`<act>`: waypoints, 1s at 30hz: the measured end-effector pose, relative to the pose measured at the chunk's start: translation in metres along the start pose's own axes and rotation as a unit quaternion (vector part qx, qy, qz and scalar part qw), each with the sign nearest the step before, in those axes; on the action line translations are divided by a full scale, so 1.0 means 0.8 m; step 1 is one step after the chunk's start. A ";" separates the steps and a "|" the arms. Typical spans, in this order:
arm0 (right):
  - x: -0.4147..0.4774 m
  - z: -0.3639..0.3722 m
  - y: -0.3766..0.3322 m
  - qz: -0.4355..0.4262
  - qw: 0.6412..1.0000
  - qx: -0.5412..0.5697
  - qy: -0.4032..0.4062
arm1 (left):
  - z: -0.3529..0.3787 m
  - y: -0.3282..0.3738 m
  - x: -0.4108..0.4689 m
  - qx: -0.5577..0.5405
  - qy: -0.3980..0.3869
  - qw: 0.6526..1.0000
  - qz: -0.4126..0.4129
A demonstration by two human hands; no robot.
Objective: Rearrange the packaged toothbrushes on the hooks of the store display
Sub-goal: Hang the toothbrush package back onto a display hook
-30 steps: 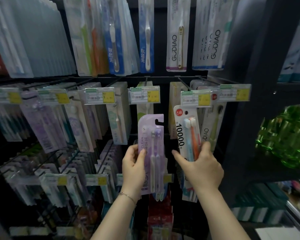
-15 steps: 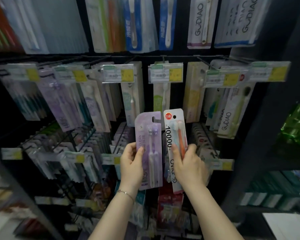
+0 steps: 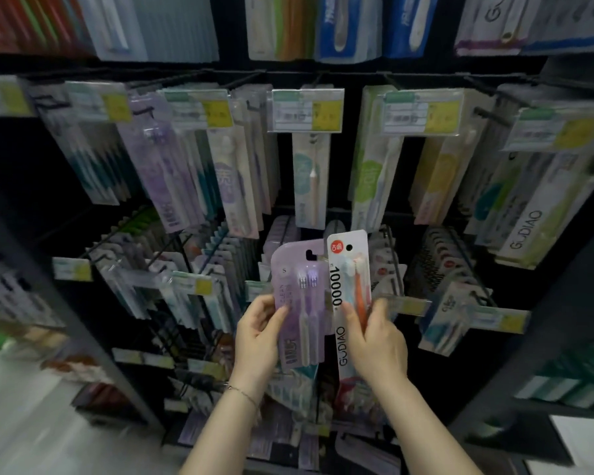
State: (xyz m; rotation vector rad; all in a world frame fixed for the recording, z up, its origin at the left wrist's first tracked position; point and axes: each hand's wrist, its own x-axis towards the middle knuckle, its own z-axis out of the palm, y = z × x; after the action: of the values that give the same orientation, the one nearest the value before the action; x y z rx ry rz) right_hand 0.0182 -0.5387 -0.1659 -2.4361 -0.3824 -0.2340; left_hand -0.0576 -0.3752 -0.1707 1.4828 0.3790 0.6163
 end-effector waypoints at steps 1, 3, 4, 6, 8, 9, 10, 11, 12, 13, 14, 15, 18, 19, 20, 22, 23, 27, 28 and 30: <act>-0.003 0.008 -0.001 -0.004 1.000 0.009 -0.007 | -0.010 -0.005 0.001 0.004 -0.007 1.000 -0.006; -0.010 0.027 0.000 -0.006 1.000 0.024 -0.017 | -0.031 -0.018 0.003 0.016 -0.024 0.999 -0.022; -0.014 0.036 -0.001 -0.004 0.999 0.027 -0.025 | -0.042 -0.024 0.005 0.020 -0.034 0.999 -0.031; -0.021 0.053 -0.003 0.001 0.999 0.028 -0.039 | -0.062 -0.035 0.008 0.029 -0.051 0.997 -0.047; -0.028 0.068 -0.008 0.004 0.998 0.031 -0.052 | -0.079 -0.044 0.011 0.041 -0.068 0.995 -0.058; -0.032 0.075 -0.010 0.006 0.998 0.034 -0.056 | -0.088 -0.049 0.013 0.045 -0.078 0.994 -0.062; -0.035 0.083 -0.012 0.009 0.998 0.036 -0.059 | -0.096 -0.053 0.015 0.050 -0.088 0.993 -0.066; -0.037 0.090 -0.013 0.013 0.997 0.036 -0.060 | -0.104 -0.057 0.017 0.054 -0.095 0.992 -0.070; -0.040 0.097 -0.014 0.019 0.997 0.034 -0.061 | -0.113 -0.062 0.018 0.056 -0.100 0.990 -0.076; -0.042 0.104 -0.015 0.024 0.997 0.031 -0.062 | -0.121 -0.066 0.020 0.056 -0.104 0.990 -0.083; -0.044 0.110 -0.015 0.029 0.997 0.026 -0.061 | -0.129 -0.071 0.021 0.055 -0.105 0.989 -0.089; -0.046 0.116 -0.015 0.032 0.997 0.022 -0.060 | -0.138 -0.077 0.023 0.055 -0.103 0.989 -0.093; -0.054 0.134 -0.014 0.040 0.998 0.018 -0.049 | -0.162 -0.094 0.026 0.061 -0.088 0.989 -0.103; -0.057 0.139 -0.014 0.044 0.998 0.019 -0.046 | -0.167 -0.098 0.026 0.064 -0.084 0.989 -0.107; -0.059 0.143 -0.014 0.049 0.998 0.022 -0.045 | -0.172 -0.101 0.026 0.064 -0.082 0.988 -0.112; -0.062 0.148 -0.014 0.057 0.997 0.032 -0.041 | -0.177 -0.106 0.026 0.061 -0.079 0.988 -0.121; -0.062 0.150 -0.014 0.061 0.997 0.036 -0.039 | -0.179 -0.109 0.027 0.061 -0.076 0.987 -0.125; -0.068 0.157 -0.008 0.077 0.995 0.046 -0.039 | -0.179 -0.123 0.030 0.068 -0.067 0.987 -0.131; -0.069 0.159 -0.004 0.080 0.995 0.046 -0.039 | -0.178 -0.127 0.031 0.068 -0.062 0.986 -0.135; -0.072 0.163 0.003 0.080 0.995 0.041 -0.037 | -0.175 -0.134 0.034 0.068 -0.048 0.986 -0.146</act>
State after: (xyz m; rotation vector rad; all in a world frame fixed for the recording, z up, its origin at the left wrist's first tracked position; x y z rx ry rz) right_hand -0.0257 -0.4703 -0.2829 -2.3834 -0.2228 -0.0582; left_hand -0.1027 -0.2443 -0.2826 1.5446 0.5601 0.2889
